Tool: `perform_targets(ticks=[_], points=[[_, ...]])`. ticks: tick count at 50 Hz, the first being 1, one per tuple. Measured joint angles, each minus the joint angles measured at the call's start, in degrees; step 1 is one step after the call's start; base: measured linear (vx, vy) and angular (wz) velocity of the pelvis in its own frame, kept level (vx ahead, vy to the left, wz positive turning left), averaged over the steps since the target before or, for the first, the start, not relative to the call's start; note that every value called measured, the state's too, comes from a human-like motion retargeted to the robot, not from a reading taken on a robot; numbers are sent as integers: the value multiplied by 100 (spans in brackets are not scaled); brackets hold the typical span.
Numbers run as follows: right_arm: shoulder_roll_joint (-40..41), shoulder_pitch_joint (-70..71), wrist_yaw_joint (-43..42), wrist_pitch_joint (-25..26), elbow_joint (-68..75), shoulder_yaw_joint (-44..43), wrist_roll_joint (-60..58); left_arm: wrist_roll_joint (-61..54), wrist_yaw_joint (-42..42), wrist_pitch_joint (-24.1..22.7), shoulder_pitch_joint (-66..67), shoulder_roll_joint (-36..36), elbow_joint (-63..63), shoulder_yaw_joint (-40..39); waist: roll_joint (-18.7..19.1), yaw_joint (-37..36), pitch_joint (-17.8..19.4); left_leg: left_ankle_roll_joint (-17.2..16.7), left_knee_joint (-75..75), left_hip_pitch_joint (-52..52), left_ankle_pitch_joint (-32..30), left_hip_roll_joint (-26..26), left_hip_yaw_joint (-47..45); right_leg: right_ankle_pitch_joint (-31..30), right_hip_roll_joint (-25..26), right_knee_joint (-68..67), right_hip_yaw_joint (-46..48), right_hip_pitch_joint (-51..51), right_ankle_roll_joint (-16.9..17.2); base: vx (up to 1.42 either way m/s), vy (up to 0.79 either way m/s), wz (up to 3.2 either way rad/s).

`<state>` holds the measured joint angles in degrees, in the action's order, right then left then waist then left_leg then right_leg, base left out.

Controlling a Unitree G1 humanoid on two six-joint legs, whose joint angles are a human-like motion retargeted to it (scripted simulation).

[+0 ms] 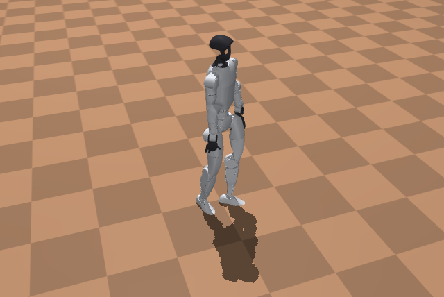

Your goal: In place motions

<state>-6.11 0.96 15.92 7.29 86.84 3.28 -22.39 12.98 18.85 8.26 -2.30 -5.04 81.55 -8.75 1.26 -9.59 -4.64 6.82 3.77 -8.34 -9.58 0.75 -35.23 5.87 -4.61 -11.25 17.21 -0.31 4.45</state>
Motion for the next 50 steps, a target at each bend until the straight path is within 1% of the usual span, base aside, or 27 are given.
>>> perform_targets(ticks=[2,5,7,8,10,11,12,14,15,17,18,19,20,23,27,29,34,38,40,43,45,46,48,50], points=[[-46,-32,57,-26,1,-60,15,-16,17,-11,-84,-10,-55,57,42,-121,20,-150,145,-223,-107,-94,348,173,-115,-87,195,123,142,-21,-8,170],[-130,-126,162,-98,-36,-182,47,-8,49,-21,-266,-29,-68,154,89,-267,62,-425,397,-619,-105,-147,1056,366,-347,-281,775,229,373,-31,-16,251],[-188,-241,181,-154,-68,-297,104,47,24,-2,-371,-28,-6,220,51,-351,56,-377,480,-833,28,-102,1246,432,-603,-460,1330,230,547,-32,-20,321],[-216,-291,180,-170,-75,-344,120,68,-5,7,-402,-22,35,242,7,-412,54,-295,486,-903,124,-74,1213,453,-734,-557,1574,211,607,-30,-18,319],[-261,-368,174,-173,-77,-411,111,84,-56,13,-420,-9,114,277,-130,-429,49,-58,438,-977,310,53,987,418,-878,-526,2108,245,605,-29,-16,378],[-274,-384,160,-118,-89,-450,11,64,-75,6,-430,-26,191,293,-247,-62,102,174,356,-932,466,300,966,297,-743,-176,2898,428,422,-26,-13,566],[-288,-390,140,-60,-102,-461,-104,37,-90,-3,-429,-49,261,289,-325,276,133,383,264,-867,656,494,928,212,-644,82,3601,595,322,-24,-9,641],[-327,-351,73,57,-146,-336,-414,-62,-111,-20,-373,-114,389,172,-329,836,105,644,31,-632,1167,632,661,189,-602,211,4620,839,451,-22,-5,531],[-352,-319,41,106,-173,-245,-588,-131,-125,-21,-332,-142,460,84,-336,1113,83,711,-92,-493,1418,668,404,180,-592,252,5083,937,516,-17,-2,485],[-402,-231,-43,189,-257,-28,-959,-374,-189,-16,-231,-174,659,-189,-357,1710,25,628,-202,-256,1808,689,-43,128,-574,366,5897,1095,623,-13,1,383],[-415,-202,-88,218,-298,95,-1100,-502,-228,-12,-170,-179,749,-351,-375,1767,28,618,-192,-273,1846,612,-323,109,-583,393,5962,1130,647,-8,4,97],[-420,-166,-152,263,-364,248,-1265,-671,-286,5,-106,-174,890,-601,-426,1479,66,687,-209,-350,1771,458,-913,112,-648,360,5639,1081,630,-6,6,-142],[-419,-126,-226,315,-442,418,-1441,-859,-355,30,-40,-164,1057,-894,-494,1019,121,795,-238,-458,1638,266,-1658,126,-741,297,5122,989,591,-6,8,-127],[-374,-63,-369,297,-609,422,-1518,-1117,-553,175,172,-164,1377,-1149,-488,962,129,814,-234,-399,1417,327,-1456,169,-759,247,5327,1099,650,-3,4,20],[-136,211,-225,256,-701,468,-1099,-1035,-435,180,708,-46,1372,-1349,-571,520,392,818,-270,-100,494,176,-1449,275,-872,186,4944,1363,667,4,2,-92],[42,299,-134,243,-755,463,-865,-842,-176,131,1002,60,1257,-1462,-537,510,404,818,-345,-32,553,192,-1349,288,-909,121,4849,1397,674,-1,15,-58],[485,218,36,70,-906,463,-200,-225,587,87,1423,230,1095,-1666,-522,647,240,818,-438,20,688,374,-1306,195,-1004,172,4806,1403,756,-4,21,-12],[558,114,413,-118,-1010,506,148,2,538,73,1440,186,822,-1531,-562,507,200,818,-623,119,758,580,-1265,116,-1090,204,4835,1452,835,-12,23,-2],[529,73,504,-137,-1032,511,22,44,432,93,1381,123,618,-1416,-545,447,164,818,-660,155,841,651,-1189,64,-1122,178,4889,1504,852,-9,22,14],[413,70,375,-79,-998,499,-274,-37,315,152,1228,36,367,-1285,-423,460,170,818,-676,239,952,650,-1011,-76,-1106,42,4814,1615,793,-11,19,32],[290,59,201,-42,-938,450,-450,-159,216,167,1054,-31,195,-1191,-227,578,185,818,-666,344,1004,530,-868,-365,-1145,-349,4677,1694,685,-9,20,73],[232,43,128,-26,-912,388,-500,-213,181,164,960,-54,131,-1149,-97,649,204,818,-649,397,1023,430,-766,-523,-1205,-686,4520,1677,565,-6,18,91],[121,13,-13,4,-854,238,-536,-321,124,154,745,-102,23,-1069,145,806,238,818,-610,474,1055,235,-526,-713,-1456,-1618,4032,1473,205,-2,14,93],[46,-17,-123,1,-796,95,-448,-397,98,146,556,-164,-42,-1006,237,936,258,818,-594,528,1066,165,-376,-666,-1813,-2638,3337,1045,-136,-1,15,98]])
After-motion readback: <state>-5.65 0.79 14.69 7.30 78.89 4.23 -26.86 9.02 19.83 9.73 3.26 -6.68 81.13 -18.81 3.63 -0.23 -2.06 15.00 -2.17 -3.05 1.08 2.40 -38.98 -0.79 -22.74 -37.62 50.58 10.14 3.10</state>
